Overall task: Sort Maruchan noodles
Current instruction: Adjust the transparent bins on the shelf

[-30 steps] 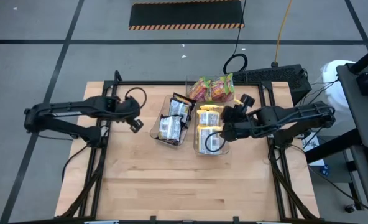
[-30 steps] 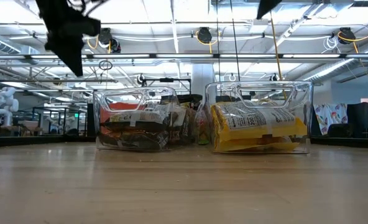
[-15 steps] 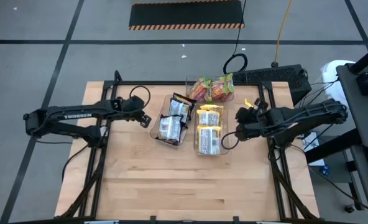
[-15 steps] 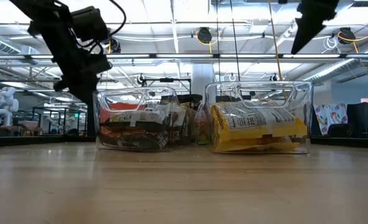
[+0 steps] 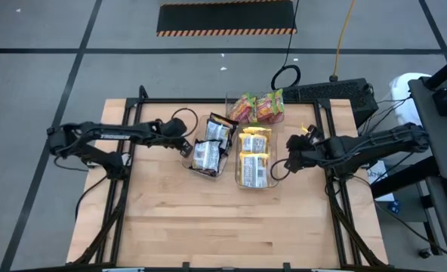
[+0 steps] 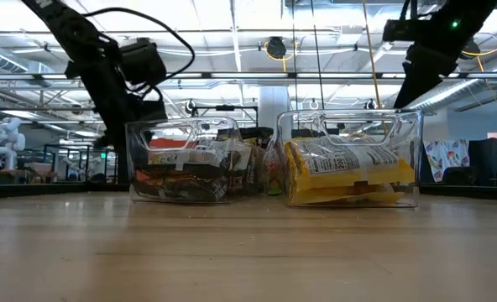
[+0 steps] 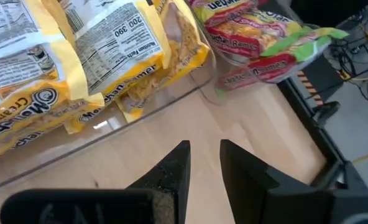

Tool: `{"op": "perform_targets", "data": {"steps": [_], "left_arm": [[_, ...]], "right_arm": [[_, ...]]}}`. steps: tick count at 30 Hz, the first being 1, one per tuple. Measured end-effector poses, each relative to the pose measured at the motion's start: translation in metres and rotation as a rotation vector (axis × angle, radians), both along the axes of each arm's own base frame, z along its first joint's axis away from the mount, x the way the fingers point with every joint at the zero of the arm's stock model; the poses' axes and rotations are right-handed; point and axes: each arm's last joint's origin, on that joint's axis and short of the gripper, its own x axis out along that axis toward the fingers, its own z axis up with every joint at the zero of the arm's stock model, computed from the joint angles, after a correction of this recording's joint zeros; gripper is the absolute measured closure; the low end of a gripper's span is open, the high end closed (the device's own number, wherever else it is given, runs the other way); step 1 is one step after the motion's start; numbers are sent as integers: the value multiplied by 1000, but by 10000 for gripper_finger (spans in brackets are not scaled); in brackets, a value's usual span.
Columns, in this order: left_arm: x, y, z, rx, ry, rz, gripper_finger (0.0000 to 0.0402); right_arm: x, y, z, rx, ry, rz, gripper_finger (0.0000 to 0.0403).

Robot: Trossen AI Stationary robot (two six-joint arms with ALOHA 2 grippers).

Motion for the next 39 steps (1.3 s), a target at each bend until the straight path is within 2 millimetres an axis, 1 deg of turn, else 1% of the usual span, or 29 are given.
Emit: {"op": "perform_targets", "data": {"steps": [6,13,21,29,39], "left_arm": [[12,2,-9,-51,-56,-40,396],[14,-1,-11,-79,-68,-62,396],[20,-15,-11,-93,-72,-102,396],[25,-29,-10,-128,-99,-137,396],[37,-48,-5,-148,-207,-172,396]], "right_arm": [[6,-2,-12,59,-37,40,321],[14,-7,-11,40,-95,63,321],[18,-15,-9,28,-131,38,321],[18,-16,-9,27,-130,32,321],[18,-16,-9,22,-123,40,321]]}}
